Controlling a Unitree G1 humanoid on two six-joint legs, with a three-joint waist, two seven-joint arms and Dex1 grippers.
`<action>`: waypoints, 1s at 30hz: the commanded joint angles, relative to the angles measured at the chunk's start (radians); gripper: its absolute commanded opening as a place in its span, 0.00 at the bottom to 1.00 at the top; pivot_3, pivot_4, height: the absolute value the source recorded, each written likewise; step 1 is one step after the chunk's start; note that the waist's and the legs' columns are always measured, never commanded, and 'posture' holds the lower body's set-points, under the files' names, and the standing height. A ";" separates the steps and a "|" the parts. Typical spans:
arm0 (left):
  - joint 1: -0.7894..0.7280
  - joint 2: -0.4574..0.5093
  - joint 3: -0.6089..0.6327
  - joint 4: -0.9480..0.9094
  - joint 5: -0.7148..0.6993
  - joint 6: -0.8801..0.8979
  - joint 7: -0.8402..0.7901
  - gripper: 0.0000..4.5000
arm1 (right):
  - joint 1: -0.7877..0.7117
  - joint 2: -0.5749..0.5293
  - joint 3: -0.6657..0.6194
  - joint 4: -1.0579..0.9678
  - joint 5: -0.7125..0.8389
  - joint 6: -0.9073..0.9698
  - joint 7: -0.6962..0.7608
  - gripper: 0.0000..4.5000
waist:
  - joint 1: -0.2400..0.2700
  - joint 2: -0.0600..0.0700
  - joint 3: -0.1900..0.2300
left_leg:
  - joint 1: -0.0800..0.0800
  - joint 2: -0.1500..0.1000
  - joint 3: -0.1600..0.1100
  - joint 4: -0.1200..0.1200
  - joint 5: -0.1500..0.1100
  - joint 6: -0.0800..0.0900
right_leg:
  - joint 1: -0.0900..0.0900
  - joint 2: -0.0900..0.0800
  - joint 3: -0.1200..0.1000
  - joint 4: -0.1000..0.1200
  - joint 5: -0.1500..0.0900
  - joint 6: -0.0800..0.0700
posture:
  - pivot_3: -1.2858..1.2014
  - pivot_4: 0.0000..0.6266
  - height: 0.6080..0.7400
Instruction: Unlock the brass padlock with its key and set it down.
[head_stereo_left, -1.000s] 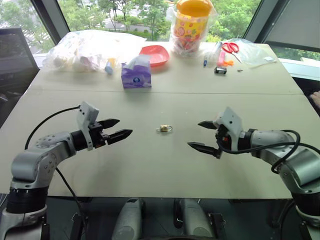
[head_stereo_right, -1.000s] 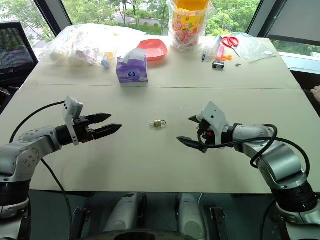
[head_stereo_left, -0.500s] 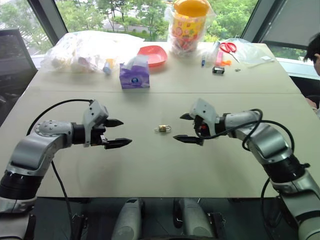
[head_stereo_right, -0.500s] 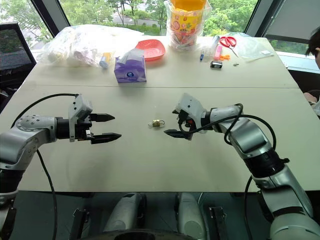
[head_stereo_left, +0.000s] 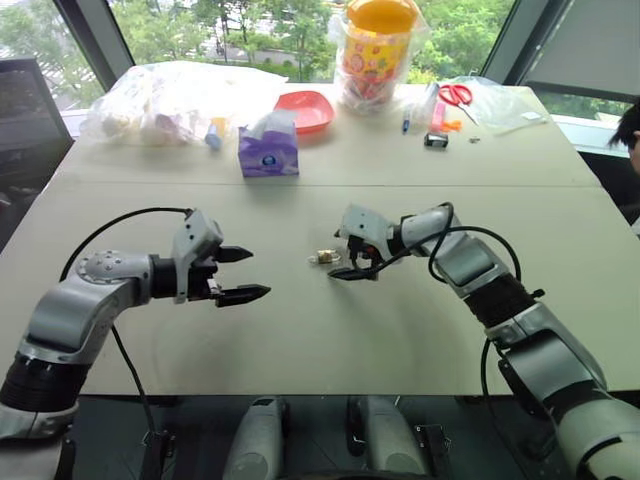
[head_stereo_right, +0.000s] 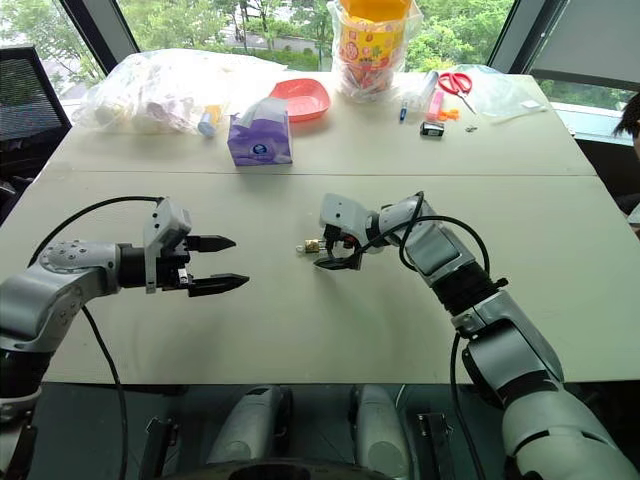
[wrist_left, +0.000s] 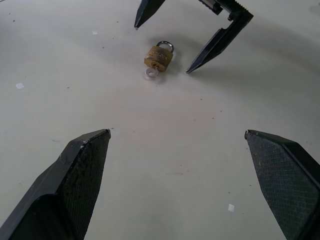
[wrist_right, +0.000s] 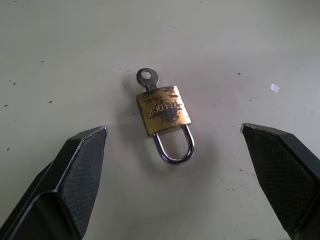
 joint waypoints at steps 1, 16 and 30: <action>0.011 -0.003 0.037 -0.043 -0.015 0.003 0.020 0.99 | -0.046 0.039 0.009 0.040 -0.034 -0.042 0.025 1.00 | -0.010 0.000 0.000 | 0.001 0.000 0.000 0.000 0.000 0.000 | 0.000 0.000 0.000 0.000 0.000 0.000 | 0.52 0.24 1.00; -0.039 -0.077 0.050 0.036 -0.029 0.004 0.070 1.00 | -0.105 0.083 -0.054 0.240 -0.101 -0.208 0.045 0.15 | -0.013 0.000 0.000 | 0.012 0.001 0.001 -0.001 0.000 0.000 | 0.009 0.001 0.001 0.003 -0.002 -0.003 | 0.52 0.24 1.00; -0.417 -0.274 0.113 0.487 -0.178 0.091 -0.055 0.75 | 0.006 -0.025 -0.209 -0.184 -0.256 -0.589 -0.346 0.15 | -0.014 0.000 0.000 | 0.009 -0.001 0.001 -0.001 0.001 -0.001 | 0.007 0.000 0.001 0.003 0.000 0.001 | 0.52 0.24 1.00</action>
